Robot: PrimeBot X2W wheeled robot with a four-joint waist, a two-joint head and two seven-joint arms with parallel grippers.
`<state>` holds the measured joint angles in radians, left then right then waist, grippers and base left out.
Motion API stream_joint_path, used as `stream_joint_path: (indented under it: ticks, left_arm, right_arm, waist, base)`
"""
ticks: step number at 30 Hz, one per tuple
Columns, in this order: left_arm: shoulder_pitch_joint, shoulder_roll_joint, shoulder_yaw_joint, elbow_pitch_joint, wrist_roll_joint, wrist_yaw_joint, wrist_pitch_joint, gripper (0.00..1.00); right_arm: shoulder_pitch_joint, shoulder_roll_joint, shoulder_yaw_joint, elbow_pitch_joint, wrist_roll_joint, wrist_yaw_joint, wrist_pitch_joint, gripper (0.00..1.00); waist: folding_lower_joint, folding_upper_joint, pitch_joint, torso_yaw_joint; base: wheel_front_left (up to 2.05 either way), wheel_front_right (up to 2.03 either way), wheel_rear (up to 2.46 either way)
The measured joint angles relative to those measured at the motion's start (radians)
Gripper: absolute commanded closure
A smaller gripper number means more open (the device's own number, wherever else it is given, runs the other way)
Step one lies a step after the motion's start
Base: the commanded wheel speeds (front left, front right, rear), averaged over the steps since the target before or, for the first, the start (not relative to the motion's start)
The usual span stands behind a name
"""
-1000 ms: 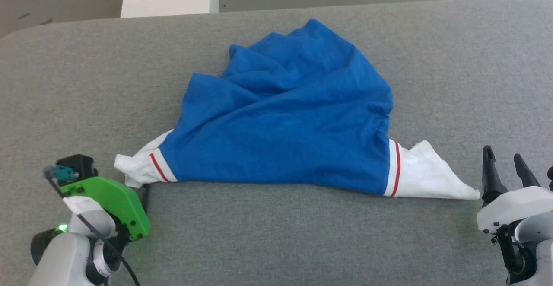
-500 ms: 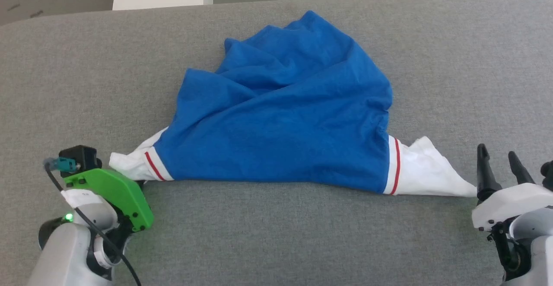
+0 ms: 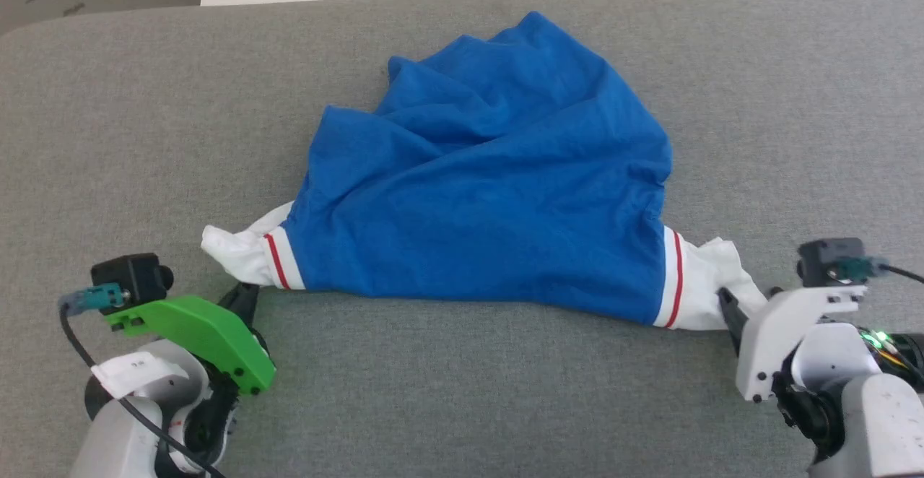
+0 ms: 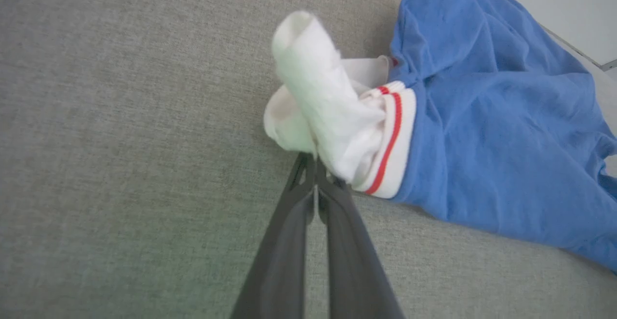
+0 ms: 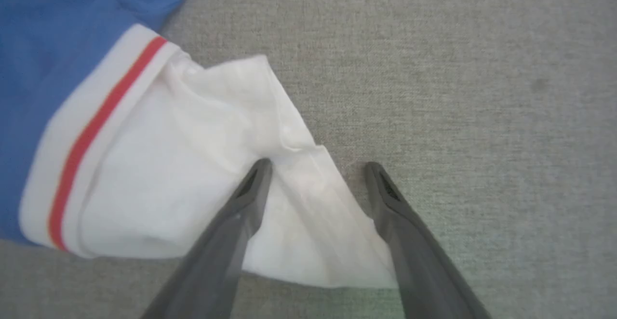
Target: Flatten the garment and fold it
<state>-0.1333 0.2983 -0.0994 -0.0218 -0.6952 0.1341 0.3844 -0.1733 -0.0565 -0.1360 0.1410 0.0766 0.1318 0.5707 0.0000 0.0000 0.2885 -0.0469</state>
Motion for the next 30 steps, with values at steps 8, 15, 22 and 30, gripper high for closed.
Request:
stream_joint_path:
  ticks: [8,15,22,30]
  left_arm:
    - [0.012,-0.011,-0.026,-0.014,0.0,0.0,0.0,1.0]
    - [0.009,-0.018,-0.035,-0.004,0.0,-0.023,-0.04,1.0]
    - [-0.106,-0.001,0.009,-0.083,-0.037,-0.084,-0.067,1.0]
    - [-0.428,0.064,0.067,-0.154,-0.089,-0.112,-0.015,1.0]
  right_arm:
    - [0.005,-0.003,0.073,-0.102,-0.025,0.0,0.231,1.0]
    - [0.007,0.007,0.02,-0.152,0.049,0.0,0.199,1.0]
    - [-0.139,0.007,-0.074,-0.263,0.31,0.0,0.17,1.0]
    - [-0.444,0.007,-0.195,-0.334,0.512,0.0,0.249,1.0]
  waist:
    - [0.0,0.0,0.005,0.005]
    - [0.0,0.0,-0.012,0.001]
    - [0.0,0.0,-0.06,0.001]
    - [0.0,0.0,-0.129,0.005]
  base:
    - [0.0,0.0,0.0]
    - [0.0,0.0,0.0]
    - [0.0,0.0,0.0]
    - [0.0,0.0,0.0]
